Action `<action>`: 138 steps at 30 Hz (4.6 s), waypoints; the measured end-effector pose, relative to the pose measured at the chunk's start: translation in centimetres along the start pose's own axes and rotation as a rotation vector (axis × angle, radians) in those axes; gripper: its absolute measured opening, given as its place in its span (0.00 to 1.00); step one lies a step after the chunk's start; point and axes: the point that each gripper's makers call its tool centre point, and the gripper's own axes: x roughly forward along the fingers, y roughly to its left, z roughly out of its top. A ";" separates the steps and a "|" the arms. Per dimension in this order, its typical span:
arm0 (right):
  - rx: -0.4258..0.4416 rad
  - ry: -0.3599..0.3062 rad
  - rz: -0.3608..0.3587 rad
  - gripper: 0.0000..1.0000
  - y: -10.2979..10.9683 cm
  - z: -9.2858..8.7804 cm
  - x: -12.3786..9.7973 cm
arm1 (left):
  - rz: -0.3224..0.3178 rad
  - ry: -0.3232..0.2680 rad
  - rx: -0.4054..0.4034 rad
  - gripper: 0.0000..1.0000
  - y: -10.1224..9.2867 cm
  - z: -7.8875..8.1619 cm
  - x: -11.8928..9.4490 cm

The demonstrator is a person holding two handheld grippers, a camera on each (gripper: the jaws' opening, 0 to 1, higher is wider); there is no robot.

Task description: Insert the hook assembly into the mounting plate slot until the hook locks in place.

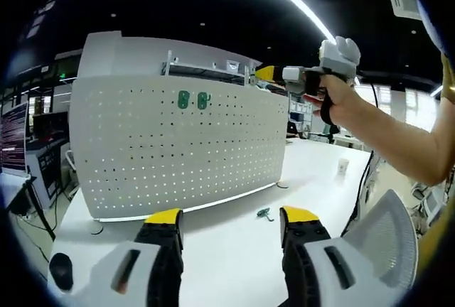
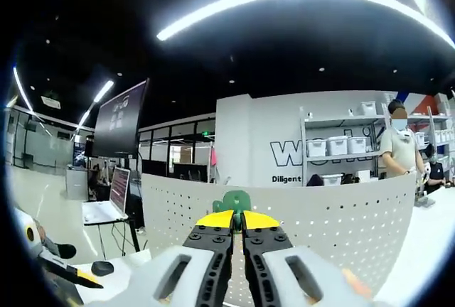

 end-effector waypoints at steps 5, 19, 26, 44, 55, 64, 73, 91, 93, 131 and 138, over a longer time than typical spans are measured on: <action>0.004 0.003 -0.010 0.01 -0.1 -0.6 0.9 | 0.008 0.004 -0.015 0.56 0.3 -0.2 -0.2; 0.015 0.011 -0.040 0.01 -1.3 -2.1 2.3 | 0.023 0.022 -0.016 0.56 0.6 -0.7 -0.6; -0.015 0.018 -0.059 0.01 -1.6 -2.7 3.1 | 0.016 0.025 -0.023 0.55 0.5 -0.9 -0.5; -0.036 0.011 -0.112 0.01 -3.3 -3.2 5.3 | 0.002 0.027 -0.018 0.55 0.3 -0.7 -0.5; -0.010 0.010 -0.129 0.01 -3.5 -3.8 6.4 | -0.017 0.042 -0.004 0.55 -0.1 -0.7 -0.1; -0.001 0.017 -0.149 0.01 -4.0 -4.6 7.1 | -0.020 0.055 -0.003 0.55 0.1 -1.0 0.0; 0.015 0.027 -0.160 0.01 -4.6 -5.4 8.8 | -0.019 0.060 0.018 0.55 0.3 -1.2 0.1; 0.063 0.016 -0.194 0.01 -5.8 -5.6 9.9 | -0.017 0.061 0.002 0.55 0.7 -1.6 0.0; 0.060 0.012 -0.193 0.01 -5.8 -5.5 10.1 | -0.016 0.065 -0.001 0.55 0.7 -1.7 0.0; -0.101 0.162 -0.236 0.01 -5.5 -6.5 10.6 | -0.013 0.077 -0.008 0.53 0.9 -2.0 -0.2; -0.121 0.168 -0.237 0.01 -5.6 -6.7 11.1 | -0.010 0.079 -0.004 0.53 1.0 -2.0 -0.3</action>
